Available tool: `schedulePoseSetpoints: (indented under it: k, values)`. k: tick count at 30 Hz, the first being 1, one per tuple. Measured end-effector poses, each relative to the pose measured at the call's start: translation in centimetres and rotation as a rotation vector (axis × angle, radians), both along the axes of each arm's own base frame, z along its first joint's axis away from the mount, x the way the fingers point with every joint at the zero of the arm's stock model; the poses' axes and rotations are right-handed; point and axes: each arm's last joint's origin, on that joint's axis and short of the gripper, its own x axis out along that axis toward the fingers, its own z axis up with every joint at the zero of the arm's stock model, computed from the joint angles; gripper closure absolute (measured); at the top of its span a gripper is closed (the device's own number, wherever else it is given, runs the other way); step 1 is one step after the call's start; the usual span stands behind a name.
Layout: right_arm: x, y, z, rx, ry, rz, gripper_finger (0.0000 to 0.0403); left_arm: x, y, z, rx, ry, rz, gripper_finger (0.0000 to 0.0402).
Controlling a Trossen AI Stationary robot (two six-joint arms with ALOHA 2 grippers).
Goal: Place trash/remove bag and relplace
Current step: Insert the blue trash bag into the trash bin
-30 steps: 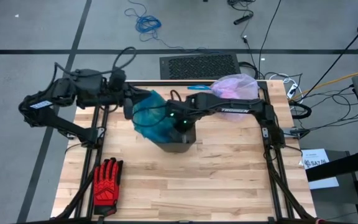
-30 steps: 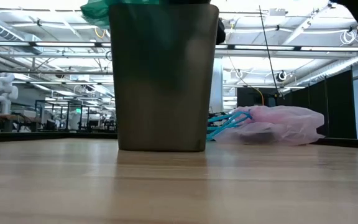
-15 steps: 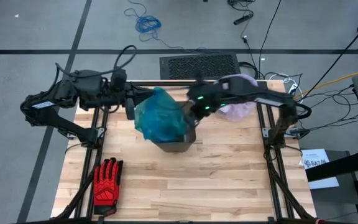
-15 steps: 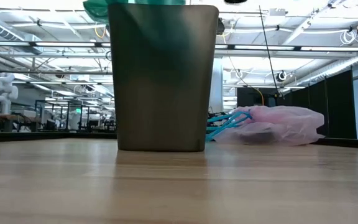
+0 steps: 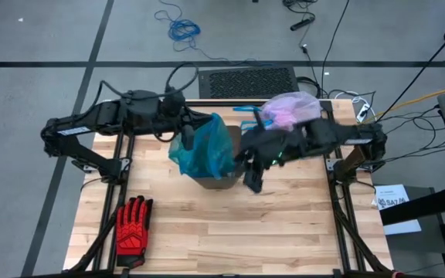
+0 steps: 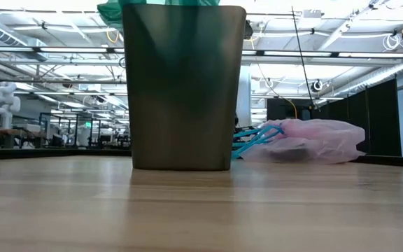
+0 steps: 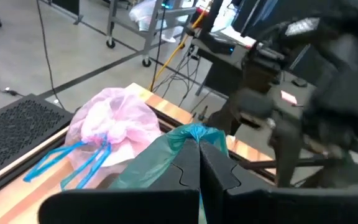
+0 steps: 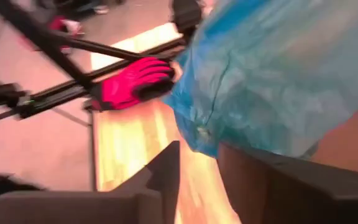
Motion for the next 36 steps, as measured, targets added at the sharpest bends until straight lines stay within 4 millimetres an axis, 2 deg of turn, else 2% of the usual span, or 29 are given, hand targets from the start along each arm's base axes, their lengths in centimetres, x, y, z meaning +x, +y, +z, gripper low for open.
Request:
schedulePoseSetpoints:
  k: [5, 10, 16, 18, 20, 22, 25, 26, 31, 36]
  values:
    - [1.3, 2.2, -2.0, -0.024, 0.041, -0.156, 0.0238, 0.4, 0.6, 0.3, 0.005, -0.038, -0.006, 0.0402]
    - [4.0, 4.3, -4.5, -0.030, 0.025, -0.246, 0.0183, 0.2, 1.4, 0.6, 0.032, -0.061, -0.031, 0.0402]
    - [6.8, 5.1, -7.2, -0.090, -0.027, -0.433, 0.0162, 0.2, 1.6, 0.7, 0.038, -0.060, -0.094, 0.0402]
    - [7.2, 4.9, -8.1, -0.095, -0.016, -0.503, 0.0173, 0.2, 1.5, 0.7, 0.036, -0.060, -0.119, 0.0402]
    - [7.7, 4.7, -8.9, -0.101, -0.018, -0.551, 0.0204, 0.2, 1.4, 0.7, 0.038, -0.061, -0.138, 0.0402]
    - [8.3, 4.7, -9.8, -0.114, -0.007, -0.574, 0.0256, 0.0, 1.4, 0.8, 0.045, -0.065, -0.160, 0.0402]
    - [8.4, 4.8, -10.2, -0.120, 0.012, -0.570, 0.0365, -0.5, 1.3, 1.1, 0.049, -0.077, -0.183, 0.0402]
    - [8.3, 4.9, -10.0, -0.123, 0.008, -0.564, 0.0383, -0.8, 1.3, 1.2, 0.054, -0.075, -0.185, 0.0402]
    - [7.5, 4.6, -8.9, -0.094, -0.003, -0.562, 0.0400, -2.2, 1.3, 1.9, 0.127, -0.098, -0.214, 0.0391]
    - [6.9, 4.4, -8.4, -0.090, 0.006, -0.557, 0.0402, -3.6, 1.7, 2.5, 0.128, -0.122, -0.199, 0.0335]
